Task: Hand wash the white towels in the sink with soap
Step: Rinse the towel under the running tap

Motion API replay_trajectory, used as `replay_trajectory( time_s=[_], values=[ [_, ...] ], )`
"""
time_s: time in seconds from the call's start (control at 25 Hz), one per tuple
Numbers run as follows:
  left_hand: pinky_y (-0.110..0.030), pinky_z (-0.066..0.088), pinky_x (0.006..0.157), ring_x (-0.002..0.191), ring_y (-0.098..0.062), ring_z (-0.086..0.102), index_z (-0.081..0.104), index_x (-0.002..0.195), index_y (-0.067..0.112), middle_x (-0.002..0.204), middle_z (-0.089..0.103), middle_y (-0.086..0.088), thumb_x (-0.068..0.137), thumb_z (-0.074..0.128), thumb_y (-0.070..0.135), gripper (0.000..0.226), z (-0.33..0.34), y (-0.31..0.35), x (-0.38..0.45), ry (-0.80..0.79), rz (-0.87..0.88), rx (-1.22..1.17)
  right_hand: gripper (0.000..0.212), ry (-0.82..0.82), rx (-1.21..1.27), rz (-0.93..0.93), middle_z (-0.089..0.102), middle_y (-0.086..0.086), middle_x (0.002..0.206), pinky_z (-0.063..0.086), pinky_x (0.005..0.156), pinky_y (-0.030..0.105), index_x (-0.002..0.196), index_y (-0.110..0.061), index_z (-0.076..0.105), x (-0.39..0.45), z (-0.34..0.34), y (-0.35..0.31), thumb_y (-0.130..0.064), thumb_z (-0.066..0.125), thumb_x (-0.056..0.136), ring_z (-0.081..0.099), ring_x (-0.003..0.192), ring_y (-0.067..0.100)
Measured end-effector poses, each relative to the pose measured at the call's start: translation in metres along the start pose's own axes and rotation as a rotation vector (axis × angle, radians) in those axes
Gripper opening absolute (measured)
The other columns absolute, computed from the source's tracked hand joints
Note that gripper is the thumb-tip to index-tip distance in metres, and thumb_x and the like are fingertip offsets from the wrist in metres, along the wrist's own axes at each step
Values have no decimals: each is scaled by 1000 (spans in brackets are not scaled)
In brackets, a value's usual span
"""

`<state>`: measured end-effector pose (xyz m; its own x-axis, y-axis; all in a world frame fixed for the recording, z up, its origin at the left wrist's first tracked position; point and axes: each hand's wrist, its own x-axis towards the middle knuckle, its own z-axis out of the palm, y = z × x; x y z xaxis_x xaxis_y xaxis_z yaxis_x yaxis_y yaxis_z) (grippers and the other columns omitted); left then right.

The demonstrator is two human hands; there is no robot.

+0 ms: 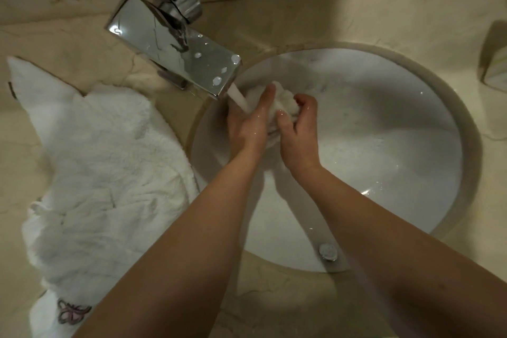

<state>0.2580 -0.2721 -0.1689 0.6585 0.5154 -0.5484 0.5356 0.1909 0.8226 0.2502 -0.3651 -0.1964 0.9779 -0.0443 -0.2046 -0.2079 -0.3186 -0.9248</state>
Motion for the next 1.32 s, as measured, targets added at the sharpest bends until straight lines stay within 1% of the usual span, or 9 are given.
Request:
replay_trajectory(
  time_s=[0.16,0.28,0.4,0.48,0.72,0.88,1.04,1.2,1.32],
  values=[
    [-14,50,79,83,8,66,64,107,10,94,70,7,89,75,26,26,-11,-9,-8,-74,109,29,33,60,-70,152,56,5,96,43,73,33,94,-16,48,5,-3,-9,-46,47,79,54,84,19],
    [-13,47,75,74,10,62,65,96,16,82,65,12,93,70,22,9,-15,-17,-10,-82,185,119,34,100,-254,166,57,6,85,39,70,35,83,-12,51,10,-12,-11,-42,41,71,52,83,26],
    [-12,47,77,82,0,63,67,101,13,87,67,7,95,66,23,11,-13,-21,-11,-85,236,189,55,-53,-322,-89,55,13,127,38,99,35,117,-10,62,15,-14,-6,-37,36,77,48,117,30],
    [-12,47,78,81,3,64,68,103,12,88,69,7,97,62,22,13,-9,-26,-13,-53,222,95,57,-195,-261,-104,53,7,138,42,104,35,126,-15,63,15,-8,-6,-42,34,85,50,124,23],
    [-10,46,88,101,0,65,69,119,14,109,71,2,81,32,67,76,1,-33,-14,-98,167,63,70,-59,-253,43,66,6,117,51,87,35,124,-16,64,-5,8,13,-64,32,85,63,104,22],
    [-12,44,93,110,-14,61,63,126,5,119,68,-11,90,29,61,75,0,-56,-4,-59,216,201,72,-11,-356,-7,67,7,114,45,85,27,119,-13,66,-3,16,13,-66,32,84,61,104,23],
    [-47,53,73,82,-31,70,73,84,6,82,73,-16,89,36,59,64,9,-51,12,96,296,227,74,23,-444,16,72,8,99,42,74,28,103,-12,71,20,20,9,-68,28,82,66,93,27],
    [-40,54,75,81,-23,70,76,90,12,82,74,-5,88,45,56,54,16,-49,23,131,347,256,58,28,-473,-88,71,16,86,36,65,27,87,-5,71,41,24,18,-51,36,92,67,79,35],
    [-33,51,75,85,-26,69,77,93,15,87,75,-6,85,36,64,64,18,-47,26,144,390,371,43,-76,-568,-29,72,16,94,34,66,26,96,-6,72,54,21,22,-36,42,100,67,87,34]
  ],
)
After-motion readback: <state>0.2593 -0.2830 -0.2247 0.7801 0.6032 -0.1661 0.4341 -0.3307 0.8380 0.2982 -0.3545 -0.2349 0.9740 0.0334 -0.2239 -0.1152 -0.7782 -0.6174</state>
